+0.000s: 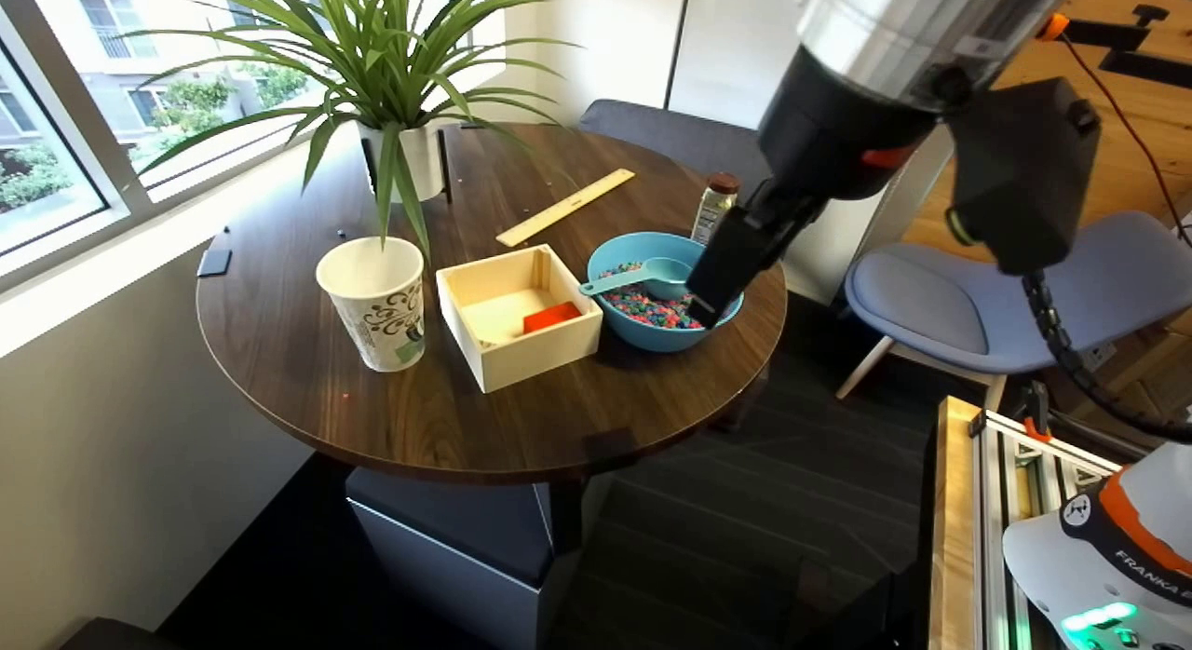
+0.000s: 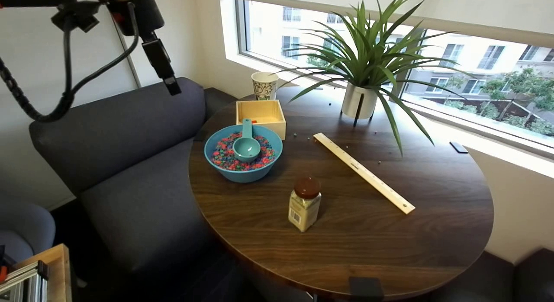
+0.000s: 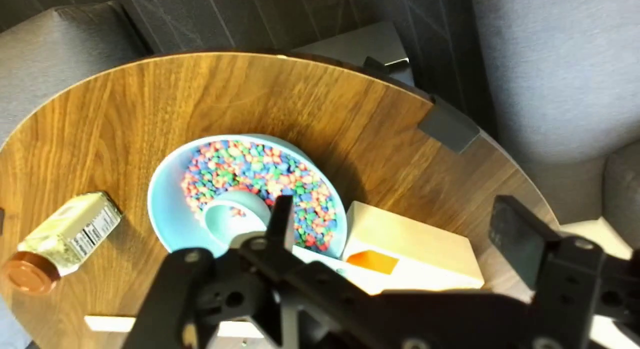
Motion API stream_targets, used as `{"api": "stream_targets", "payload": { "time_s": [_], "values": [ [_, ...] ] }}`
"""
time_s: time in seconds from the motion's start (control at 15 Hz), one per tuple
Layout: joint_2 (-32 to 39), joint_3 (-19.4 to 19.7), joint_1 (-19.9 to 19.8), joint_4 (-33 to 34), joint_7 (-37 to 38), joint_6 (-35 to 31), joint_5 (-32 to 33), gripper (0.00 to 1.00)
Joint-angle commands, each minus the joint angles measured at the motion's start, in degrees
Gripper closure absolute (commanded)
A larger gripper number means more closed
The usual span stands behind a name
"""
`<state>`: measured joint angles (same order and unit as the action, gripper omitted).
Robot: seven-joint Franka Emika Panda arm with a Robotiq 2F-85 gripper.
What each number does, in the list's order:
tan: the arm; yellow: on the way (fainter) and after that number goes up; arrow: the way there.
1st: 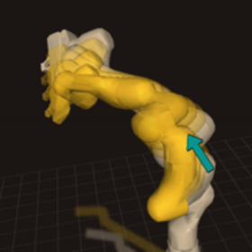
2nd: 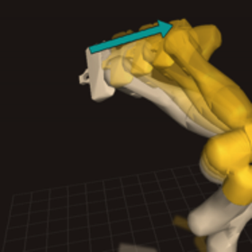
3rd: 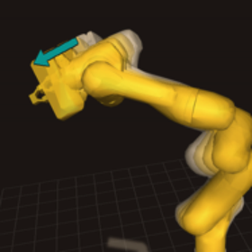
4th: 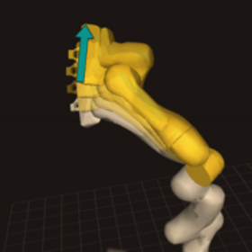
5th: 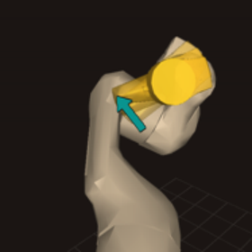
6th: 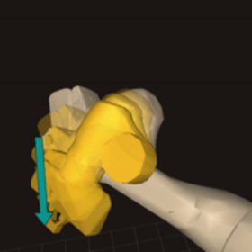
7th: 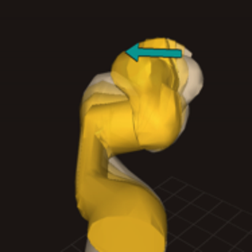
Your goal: Put the orange block on the table
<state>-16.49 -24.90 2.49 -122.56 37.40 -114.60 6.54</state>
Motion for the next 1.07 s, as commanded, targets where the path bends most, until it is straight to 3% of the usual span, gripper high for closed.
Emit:
{"api": "stream_targets", "payload": {
  "time_s": [0.0,0.33,0.4,0.73,1.0],
  "values": [
    [14.0,1.5,2.5,13.2,-1.3,2.9,2.5,0.0],
    [21.4,8.1,5.0,21.6,-16.8,-2.5,-10.1,0.0],
    [18.3,8.5,5.9,18.1,-12.5,-1.6,-5.7,0.0],
    [19.6,10.3,6.7,19.0,-12.3,-2.2,-5.9,0.0],
    [21.5,12.5,6.3,19.0,-13.4,-2.1,-9.7,0.0]
  ]
}}
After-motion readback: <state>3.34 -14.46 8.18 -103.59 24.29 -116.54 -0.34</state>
